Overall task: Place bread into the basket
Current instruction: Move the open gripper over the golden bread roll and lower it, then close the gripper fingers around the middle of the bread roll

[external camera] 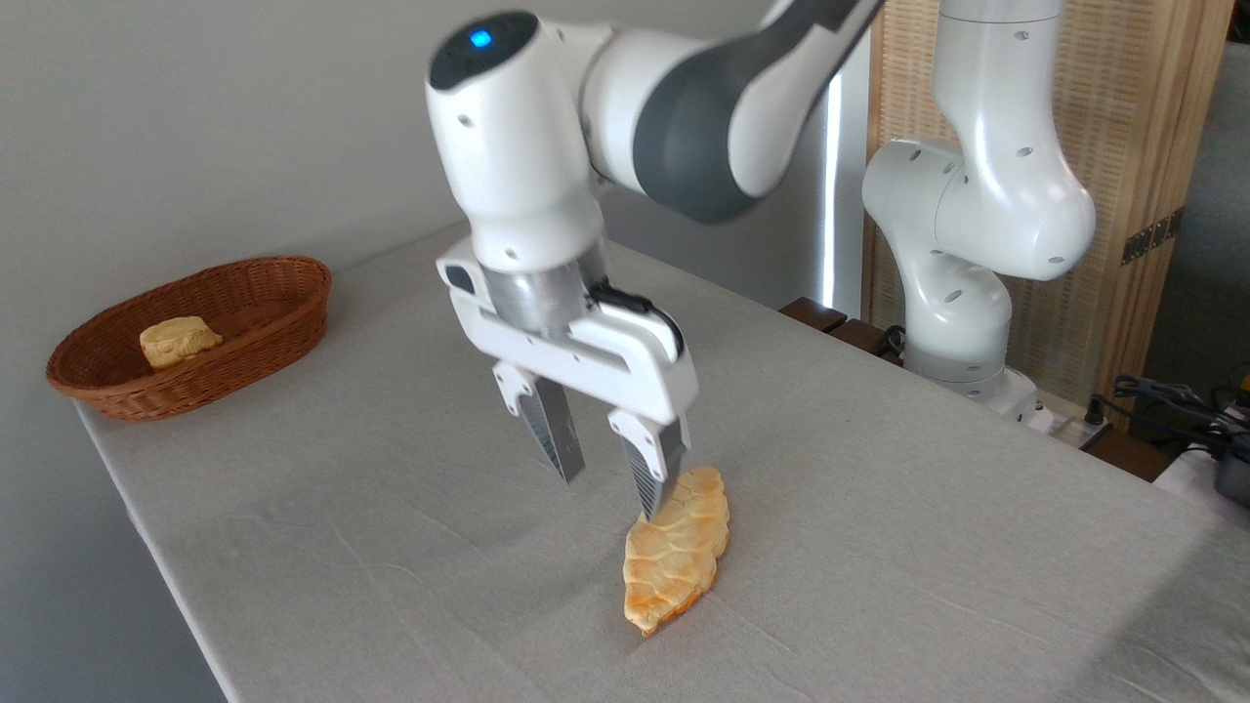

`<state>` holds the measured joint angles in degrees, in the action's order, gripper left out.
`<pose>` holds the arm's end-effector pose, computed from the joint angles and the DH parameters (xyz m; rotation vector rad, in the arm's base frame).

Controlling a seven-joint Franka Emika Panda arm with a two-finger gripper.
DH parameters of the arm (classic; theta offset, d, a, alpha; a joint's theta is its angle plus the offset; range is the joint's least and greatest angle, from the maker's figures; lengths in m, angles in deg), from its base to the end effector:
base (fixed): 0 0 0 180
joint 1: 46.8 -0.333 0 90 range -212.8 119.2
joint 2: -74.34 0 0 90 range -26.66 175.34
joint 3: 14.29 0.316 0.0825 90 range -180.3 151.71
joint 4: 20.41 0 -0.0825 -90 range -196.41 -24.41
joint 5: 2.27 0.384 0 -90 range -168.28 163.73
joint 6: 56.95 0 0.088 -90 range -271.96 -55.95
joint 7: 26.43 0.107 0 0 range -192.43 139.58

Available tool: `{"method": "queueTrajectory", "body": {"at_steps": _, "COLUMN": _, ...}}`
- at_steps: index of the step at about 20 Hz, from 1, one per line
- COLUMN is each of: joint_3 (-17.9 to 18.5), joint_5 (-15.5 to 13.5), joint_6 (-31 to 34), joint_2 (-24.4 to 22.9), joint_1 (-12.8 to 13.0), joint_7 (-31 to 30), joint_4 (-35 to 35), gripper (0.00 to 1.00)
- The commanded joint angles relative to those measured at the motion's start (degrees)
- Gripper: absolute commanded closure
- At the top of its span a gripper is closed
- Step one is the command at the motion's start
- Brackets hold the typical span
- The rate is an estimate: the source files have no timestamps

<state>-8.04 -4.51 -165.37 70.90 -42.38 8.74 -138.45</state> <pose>0.5227 0.0145 0.4526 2.9408 -0.8585 -0.1366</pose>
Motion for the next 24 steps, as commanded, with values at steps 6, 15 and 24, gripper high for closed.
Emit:
{"method": "queueTrajectory", "body": {"at_steps": 6, "joint_3": 1.04, "joint_5": 8.56, "joint_6": -3.2, "joint_2": -1.84, "joint_1": -0.99, "joint_7": 0.26, "joint_4": -4.39, "gripper": 0.0}}
{"method": "queueTrajectory", "body": {"at_steps": 15, "joint_3": 0.95, "joint_5": 8.48, "joint_6": -4.35, "joint_2": -0.25, "joint_1": -0.82, "joint_7": -0.18, "joint_4": -5.71, "gripper": 0.0}}
{"method": "queueTrajectory", "body": {"at_steps": 24, "joint_3": 0.86, "joint_5": 5.58, "joint_6": -7.6, "joint_2": -0.17, "joint_1": -0.73, "joint_7": -0.36, "joint_4": -5.44, "gripper": 0.0}}
